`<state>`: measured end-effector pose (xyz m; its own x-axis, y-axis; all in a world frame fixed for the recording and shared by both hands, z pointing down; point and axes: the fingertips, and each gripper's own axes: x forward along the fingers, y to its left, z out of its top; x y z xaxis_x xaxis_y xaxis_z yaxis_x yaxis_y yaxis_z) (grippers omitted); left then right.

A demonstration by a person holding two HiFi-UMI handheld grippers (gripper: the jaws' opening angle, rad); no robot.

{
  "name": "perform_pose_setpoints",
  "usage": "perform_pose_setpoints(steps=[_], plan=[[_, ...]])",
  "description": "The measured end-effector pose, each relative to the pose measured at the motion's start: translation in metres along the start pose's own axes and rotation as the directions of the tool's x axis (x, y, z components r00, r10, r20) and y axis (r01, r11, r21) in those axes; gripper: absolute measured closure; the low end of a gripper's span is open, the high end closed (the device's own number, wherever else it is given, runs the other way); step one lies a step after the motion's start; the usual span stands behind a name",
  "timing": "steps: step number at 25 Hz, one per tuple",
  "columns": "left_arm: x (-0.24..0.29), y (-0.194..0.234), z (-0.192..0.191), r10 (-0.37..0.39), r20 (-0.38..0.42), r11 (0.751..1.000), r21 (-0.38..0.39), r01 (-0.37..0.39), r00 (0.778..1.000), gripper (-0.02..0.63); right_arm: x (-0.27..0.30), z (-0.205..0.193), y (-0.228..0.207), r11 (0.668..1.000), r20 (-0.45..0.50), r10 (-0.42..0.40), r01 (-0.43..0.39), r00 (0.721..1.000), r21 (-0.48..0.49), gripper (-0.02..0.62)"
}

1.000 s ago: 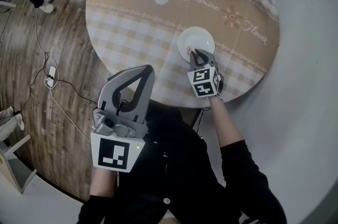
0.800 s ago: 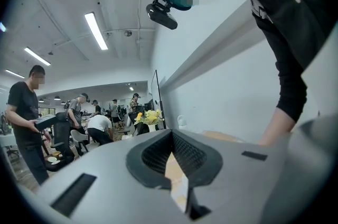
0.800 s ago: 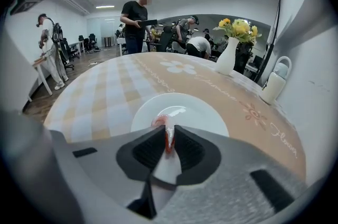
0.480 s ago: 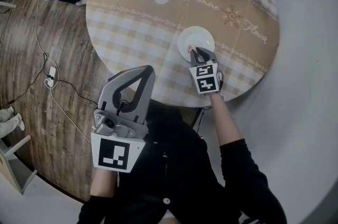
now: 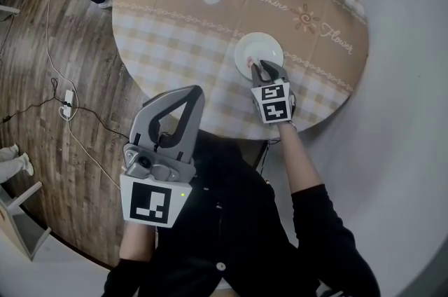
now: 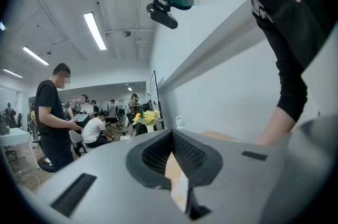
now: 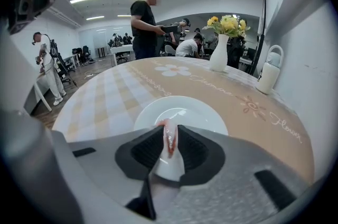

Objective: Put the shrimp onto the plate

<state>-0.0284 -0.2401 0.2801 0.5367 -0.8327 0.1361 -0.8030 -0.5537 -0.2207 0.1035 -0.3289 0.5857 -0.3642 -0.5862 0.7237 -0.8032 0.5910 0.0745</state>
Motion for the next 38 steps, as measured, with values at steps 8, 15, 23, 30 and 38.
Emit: perform_pose_setpoints(steps=[8, 15, 23, 30, 38], plan=[[0.002, -0.007, 0.003, -0.030, 0.016, 0.999, 0.012, 0.030, 0.999, 0.604, -0.026, 0.013, 0.000, 0.999, 0.080, -0.045, 0.045, 0.996, 0.006, 0.588], [0.006, -0.017, 0.014, -0.080, 0.048, 0.997, 0.029, 0.078, 0.996, 0.604, -0.065, 0.041, 0.001, 0.997, 0.188, -0.071, 0.064, 0.980, 0.040, 0.591], [0.009, -0.027, 0.026, -0.133, 0.084, 0.990, 0.047, 0.129, 0.988, 0.604, -0.116, 0.066, -0.001, 0.991, 0.296, -0.136, 0.124, 0.946, 0.057, 0.592], [0.012, -0.034, 0.035, -0.168, 0.106, 0.985, 0.059, 0.162, 0.980, 0.604, -0.163, 0.088, -0.003, 0.982, 0.377, -0.189, 0.174, 0.907, 0.073, 0.592], [0.016, -0.038, 0.047, -0.190, 0.127, 0.980, 0.084, 0.180, 0.974, 0.604, -0.213, 0.121, -0.001, 0.975, 0.489, -0.220, 0.207, 0.844, 0.082, 0.592]])
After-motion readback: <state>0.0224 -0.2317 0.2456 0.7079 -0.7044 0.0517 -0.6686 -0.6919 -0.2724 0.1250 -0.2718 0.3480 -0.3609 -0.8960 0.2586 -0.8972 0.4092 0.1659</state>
